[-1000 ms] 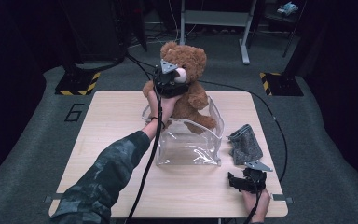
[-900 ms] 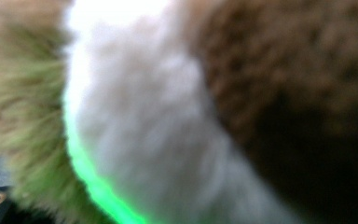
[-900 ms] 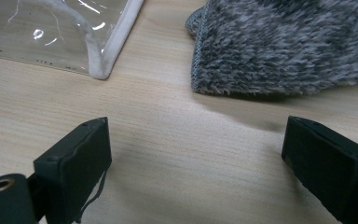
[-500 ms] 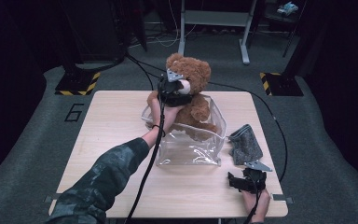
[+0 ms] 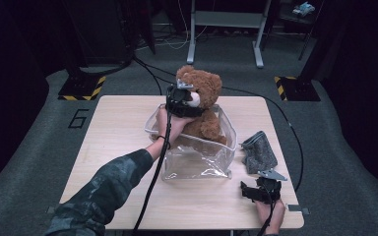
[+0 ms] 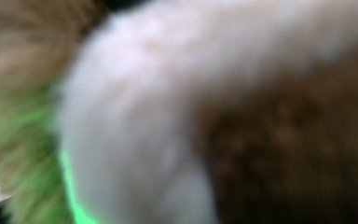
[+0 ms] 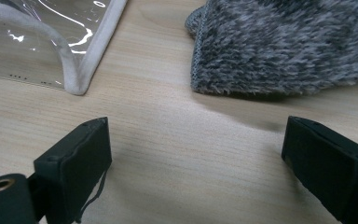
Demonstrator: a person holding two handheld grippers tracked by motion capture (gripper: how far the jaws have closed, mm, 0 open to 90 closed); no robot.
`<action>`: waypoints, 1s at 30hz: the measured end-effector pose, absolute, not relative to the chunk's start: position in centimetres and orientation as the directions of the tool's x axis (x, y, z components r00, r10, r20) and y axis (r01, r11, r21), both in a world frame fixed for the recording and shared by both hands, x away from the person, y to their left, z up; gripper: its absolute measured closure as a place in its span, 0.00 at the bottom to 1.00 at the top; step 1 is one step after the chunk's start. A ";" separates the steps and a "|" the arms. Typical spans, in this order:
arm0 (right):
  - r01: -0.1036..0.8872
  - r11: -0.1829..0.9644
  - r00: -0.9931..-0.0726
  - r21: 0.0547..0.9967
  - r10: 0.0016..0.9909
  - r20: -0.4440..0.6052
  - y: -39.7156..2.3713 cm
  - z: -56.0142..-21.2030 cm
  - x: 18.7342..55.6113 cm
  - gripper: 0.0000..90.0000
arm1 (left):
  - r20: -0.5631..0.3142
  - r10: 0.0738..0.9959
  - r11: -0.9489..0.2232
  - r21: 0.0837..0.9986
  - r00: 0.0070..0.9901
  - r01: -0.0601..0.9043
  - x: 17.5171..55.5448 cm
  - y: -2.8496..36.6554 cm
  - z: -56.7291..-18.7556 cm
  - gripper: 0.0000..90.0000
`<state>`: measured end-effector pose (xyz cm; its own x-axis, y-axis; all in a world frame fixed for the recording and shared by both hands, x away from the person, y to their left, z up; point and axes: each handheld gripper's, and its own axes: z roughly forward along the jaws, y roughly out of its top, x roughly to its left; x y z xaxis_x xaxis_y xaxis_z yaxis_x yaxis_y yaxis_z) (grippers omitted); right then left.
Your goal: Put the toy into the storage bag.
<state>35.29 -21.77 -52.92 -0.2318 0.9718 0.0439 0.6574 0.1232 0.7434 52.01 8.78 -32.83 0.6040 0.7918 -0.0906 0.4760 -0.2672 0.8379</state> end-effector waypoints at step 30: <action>0.662 0.117 -0.226 0.740 0.973 0.049 -21.8 -52.9 35.3 0.08 | -0.078 0.751 -0.430 0.696 0.655 0.576 50.8 12.1 -32.1 0.11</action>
<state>35.29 -21.79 -52.89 -0.2261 0.9729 0.0485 0.6618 0.1169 0.7405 50.76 12.08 -32.07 0.6553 0.7513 -0.0782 0.5755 -0.4295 0.6959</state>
